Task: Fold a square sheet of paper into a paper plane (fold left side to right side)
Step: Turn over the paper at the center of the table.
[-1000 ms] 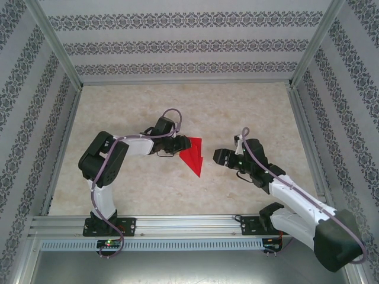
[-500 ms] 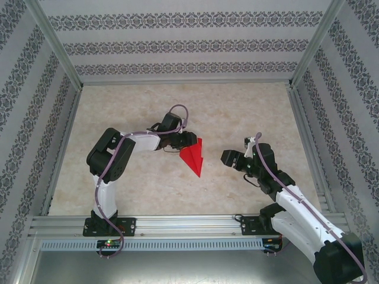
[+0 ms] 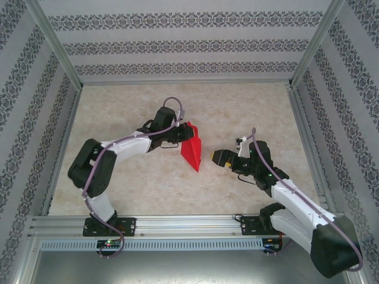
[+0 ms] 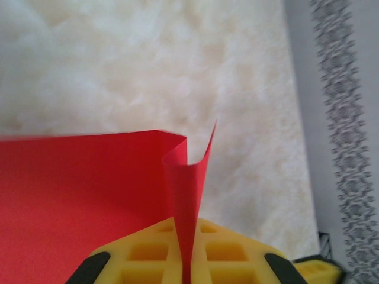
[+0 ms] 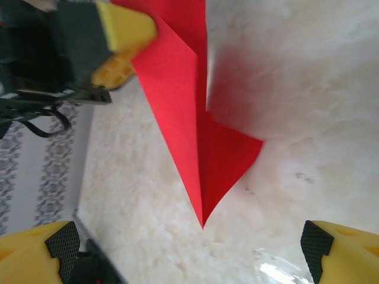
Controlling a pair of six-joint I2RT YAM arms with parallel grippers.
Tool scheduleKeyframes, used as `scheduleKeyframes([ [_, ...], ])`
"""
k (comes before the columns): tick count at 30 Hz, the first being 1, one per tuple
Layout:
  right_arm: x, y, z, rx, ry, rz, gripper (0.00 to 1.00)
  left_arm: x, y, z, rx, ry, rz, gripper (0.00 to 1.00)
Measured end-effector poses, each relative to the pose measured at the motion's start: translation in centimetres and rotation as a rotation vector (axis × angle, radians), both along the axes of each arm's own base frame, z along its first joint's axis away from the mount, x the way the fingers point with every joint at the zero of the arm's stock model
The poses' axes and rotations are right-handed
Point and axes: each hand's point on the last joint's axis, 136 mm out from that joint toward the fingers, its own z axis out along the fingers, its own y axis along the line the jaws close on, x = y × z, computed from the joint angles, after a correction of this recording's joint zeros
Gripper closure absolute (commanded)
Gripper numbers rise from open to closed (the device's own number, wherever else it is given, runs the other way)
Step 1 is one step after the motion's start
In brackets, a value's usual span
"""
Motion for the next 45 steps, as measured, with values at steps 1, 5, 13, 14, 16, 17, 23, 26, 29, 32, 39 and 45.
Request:
scheduleKeyframes([
  [1, 0.1, 0.5, 0.2, 0.027, 0.009, 0.016, 0.02, -0.1, 0.2, 1.5, -0.016, -0.034, 0.007, 0.90],
  [5, 0.1, 2.2, 0.8, 0.108, 0.025, 0.076, 0.02, -0.9, 1.2, 6.3, -0.091, -0.146, 0.041, 0.91],
  [13, -1.0, 6.0, 2.6, 0.221, 0.043, 0.222, 0.02, -1.8, 2.2, 9.8, -0.154, -0.203, 0.083, 0.92],
  [14, -1.0, 6.3, 3.0, 0.234, 0.039, 0.231, 0.02, -1.9, 2.3, 10.1, -0.160, -0.207, 0.086, 0.92],
  [16, -0.8, 7.0, 3.8, 0.263, 0.040, 0.250, 0.02, -2.0, 2.4, 11.0, -0.179, -0.212, 0.095, 0.92],
  [17, -0.6, 7.4, 4.1, 0.276, 0.043, 0.257, 0.02, -2.1, 2.4, 11.4, -0.188, -0.212, 0.098, 0.92],
  [23, 0.6, 9.3, 6.4, 0.358, 0.055, 0.293, 0.04, -1.9, 2.4, 14.3, -0.240, -0.212, 0.118, 0.92],
  [26, 1.2, 9.8, 8.3, 0.396, 0.032, 0.311, 0.08, -1.8, 2.3, 15.4, -0.266, -0.207, 0.124, 0.92],
  [29, 1.3, 10.0, 9.8, 0.424, 0.010, 0.329, 0.17, -1.8, 2.2, 15.8, -0.286, -0.191, 0.127, 0.92],
  [32, 1.3, 10.0, 10.4, 0.440, 0.005, 0.334, 0.27, -1.9, 2.2, 16.0, -0.296, -0.175, 0.124, 0.92],
  [39, 2.3, 9.3, 10.6, 0.452, -0.005, 0.306, 0.48, -1.5, 2.6, 17.0, -0.328, -0.155, 0.120, 0.92],
  [45, 2.8, 9.0, 10.7, 0.454, -0.026, 0.296, 0.69, -1.4, 2.7, 16.5, -0.334, -0.128, 0.114, 0.92],
])
